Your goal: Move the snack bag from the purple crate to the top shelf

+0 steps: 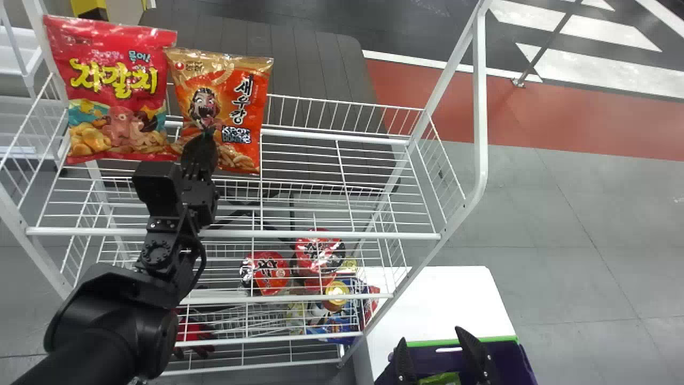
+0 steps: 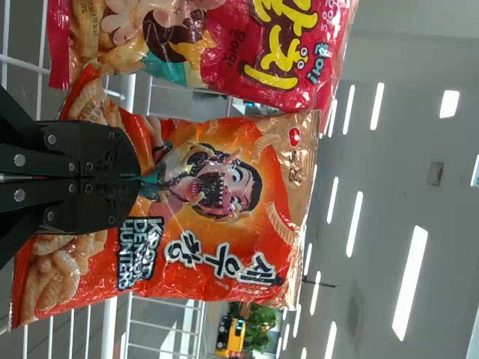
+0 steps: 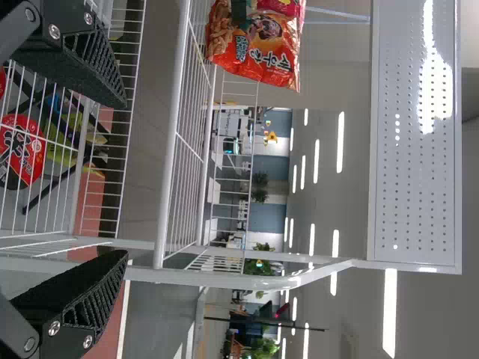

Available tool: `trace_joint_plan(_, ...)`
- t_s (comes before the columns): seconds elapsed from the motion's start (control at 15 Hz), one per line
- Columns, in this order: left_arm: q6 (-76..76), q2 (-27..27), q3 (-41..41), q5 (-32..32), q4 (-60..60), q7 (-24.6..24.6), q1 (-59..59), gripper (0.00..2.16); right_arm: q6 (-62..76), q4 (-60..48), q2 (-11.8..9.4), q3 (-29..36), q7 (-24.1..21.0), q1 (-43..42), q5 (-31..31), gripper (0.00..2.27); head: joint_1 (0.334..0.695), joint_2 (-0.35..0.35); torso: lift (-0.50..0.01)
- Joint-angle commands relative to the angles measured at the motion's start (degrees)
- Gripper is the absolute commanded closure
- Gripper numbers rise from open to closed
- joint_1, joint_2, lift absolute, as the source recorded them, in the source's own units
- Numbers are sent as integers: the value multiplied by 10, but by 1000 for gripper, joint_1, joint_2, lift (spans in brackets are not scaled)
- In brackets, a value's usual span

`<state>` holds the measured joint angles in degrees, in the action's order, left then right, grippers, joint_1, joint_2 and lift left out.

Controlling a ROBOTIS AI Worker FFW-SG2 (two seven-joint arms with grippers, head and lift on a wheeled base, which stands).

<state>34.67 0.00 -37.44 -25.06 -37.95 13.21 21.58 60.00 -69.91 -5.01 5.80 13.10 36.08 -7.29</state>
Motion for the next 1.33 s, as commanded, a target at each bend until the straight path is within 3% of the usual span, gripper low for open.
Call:
trace_joint_plan(0.0, 0, -1, 0, -2, 2, 1, 2, 1558, 10, 0, 0, -3, 0, 0, 0, 117, 695, -274, 1)
trace_joint_plan(0.33, 4, -1, 1, -10, 1, 6, 6, 1541, 10, -7, 0, -3, 0, 2, 0, 117, 695, -265, 1)
trace_joint_plan(0.53, 4, -1, 1, -11, 0, 5, 7, 1426, 7, -29, 0, 0, 0, 11, -1, 117, 695, -261, 1)
trace_joint_plan(0.6, 5, -1, 1, -11, 1, 5, 7, 1143, 3, -30, 0, 1, 0, 11, -1, 113, 695, -261, 1)
trace_joint_plan(0.73, 5, -1, 2, -11, 1, 3, 7, 1011, 2, -30, 0, 2, 0, 11, -1, 117, 695, -261, 1)
trace_joint_plan(0.8, 5, -1, 2, -11, 1, 1, 7, 664, 2, -30, 0, 2, 0, 11, -1, 117, 695, -262, 1)
trace_joint_plan(1.0, 4, -1, 2, -9, 1, 1, 7, 191, 2, -29, 0, 2, 0, 10, -1, 117, 695, -263, 1)
trace_joint_plan(1.27, 5, -1, 3, -9, 1, 1, 8, 161, 2, -22, -1, 4, 0, 6, -1, 117, 695, -265, 1)
